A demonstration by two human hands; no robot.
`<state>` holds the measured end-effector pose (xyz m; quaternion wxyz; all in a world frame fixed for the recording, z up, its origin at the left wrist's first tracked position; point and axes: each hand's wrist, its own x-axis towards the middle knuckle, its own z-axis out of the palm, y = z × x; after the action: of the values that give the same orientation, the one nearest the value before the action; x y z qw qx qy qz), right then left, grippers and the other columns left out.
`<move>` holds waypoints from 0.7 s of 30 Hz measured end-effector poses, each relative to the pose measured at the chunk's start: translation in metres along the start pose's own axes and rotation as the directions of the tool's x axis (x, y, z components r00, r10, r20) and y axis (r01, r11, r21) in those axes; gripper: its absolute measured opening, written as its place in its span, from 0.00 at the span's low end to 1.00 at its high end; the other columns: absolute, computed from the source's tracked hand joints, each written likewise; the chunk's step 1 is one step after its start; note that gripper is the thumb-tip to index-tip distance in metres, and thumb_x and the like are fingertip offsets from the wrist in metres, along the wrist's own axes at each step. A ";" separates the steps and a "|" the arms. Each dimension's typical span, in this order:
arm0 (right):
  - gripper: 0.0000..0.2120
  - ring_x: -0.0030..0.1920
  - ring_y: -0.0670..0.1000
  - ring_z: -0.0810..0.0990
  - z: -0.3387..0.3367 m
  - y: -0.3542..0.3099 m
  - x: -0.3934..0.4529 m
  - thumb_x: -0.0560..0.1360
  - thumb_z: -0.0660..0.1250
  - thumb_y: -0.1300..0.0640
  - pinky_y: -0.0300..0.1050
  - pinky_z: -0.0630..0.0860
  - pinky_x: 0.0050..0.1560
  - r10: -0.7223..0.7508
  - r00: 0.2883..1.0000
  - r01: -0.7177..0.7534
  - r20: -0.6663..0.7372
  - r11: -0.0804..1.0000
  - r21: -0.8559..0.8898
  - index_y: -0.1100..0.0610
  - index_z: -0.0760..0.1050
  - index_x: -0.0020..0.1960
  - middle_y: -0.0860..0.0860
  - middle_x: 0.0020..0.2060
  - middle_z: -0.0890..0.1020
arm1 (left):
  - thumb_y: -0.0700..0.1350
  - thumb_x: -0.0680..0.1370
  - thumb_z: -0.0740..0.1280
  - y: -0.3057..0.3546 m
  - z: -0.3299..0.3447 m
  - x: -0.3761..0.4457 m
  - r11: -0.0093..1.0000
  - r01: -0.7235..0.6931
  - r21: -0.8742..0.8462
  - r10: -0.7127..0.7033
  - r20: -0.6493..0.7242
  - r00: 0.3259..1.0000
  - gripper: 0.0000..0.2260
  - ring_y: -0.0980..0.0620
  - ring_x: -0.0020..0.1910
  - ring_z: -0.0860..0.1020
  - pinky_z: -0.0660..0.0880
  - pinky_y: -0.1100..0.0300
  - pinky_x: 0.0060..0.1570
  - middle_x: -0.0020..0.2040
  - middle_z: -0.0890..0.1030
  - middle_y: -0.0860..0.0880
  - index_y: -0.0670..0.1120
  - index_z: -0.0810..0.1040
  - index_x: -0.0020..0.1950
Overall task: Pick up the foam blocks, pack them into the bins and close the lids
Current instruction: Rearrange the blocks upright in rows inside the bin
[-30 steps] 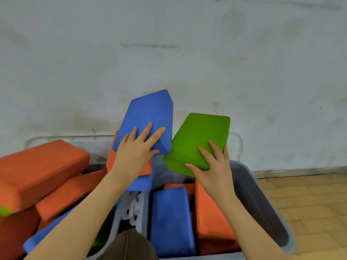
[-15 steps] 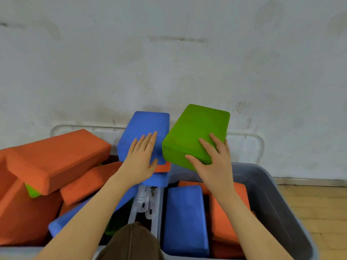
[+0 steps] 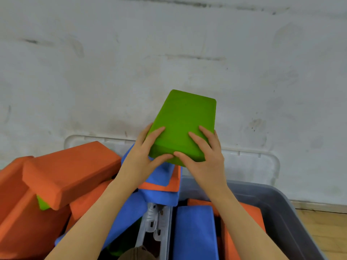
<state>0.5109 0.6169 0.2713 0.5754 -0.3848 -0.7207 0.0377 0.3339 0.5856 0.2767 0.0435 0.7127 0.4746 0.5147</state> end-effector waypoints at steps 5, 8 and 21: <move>0.25 0.63 0.61 0.72 0.038 -0.013 0.010 0.68 0.68 0.41 0.50 0.72 0.61 0.001 0.996 -0.003 0.093 1.000 0.024 0.58 0.80 0.57 0.59 0.63 0.73 | 0.50 0.69 0.74 -0.023 -0.016 -0.003 0.988 0.102 0.115 -0.083 -0.157 0.984 0.30 0.51 0.67 0.65 0.56 0.81 0.60 0.71 0.65 0.40 0.46 0.69 0.69; 0.22 0.66 0.61 0.70 0.056 -0.008 0.007 0.71 0.69 0.45 0.51 0.72 0.58 0.057 0.980 -0.047 0.193 0.997 -0.056 0.55 0.78 0.60 0.58 0.66 0.72 | 0.46 0.71 0.74 -0.033 -0.013 -0.003 0.956 0.245 0.163 -0.232 -0.094 0.968 0.30 0.44 0.70 0.64 0.57 0.76 0.62 0.73 0.60 0.38 0.45 0.68 0.70; 0.20 0.63 0.54 0.71 -0.007 0.045 -0.050 0.75 0.61 0.50 0.44 0.68 0.58 0.193 0.948 -0.171 0.251 0.979 -0.106 0.54 0.72 0.66 0.55 0.65 0.70 | 0.48 0.74 0.62 0.009 0.054 -0.031 0.753 -0.290 0.590 0.273 0.121 0.954 0.17 0.42 0.66 0.64 0.61 0.48 0.59 0.68 0.71 0.39 0.41 0.78 0.59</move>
<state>0.5421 0.6153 0.2113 0.4533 -0.4650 -0.7523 0.1110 0.3809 0.5818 0.2347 -0.2566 0.7594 0.4998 0.3282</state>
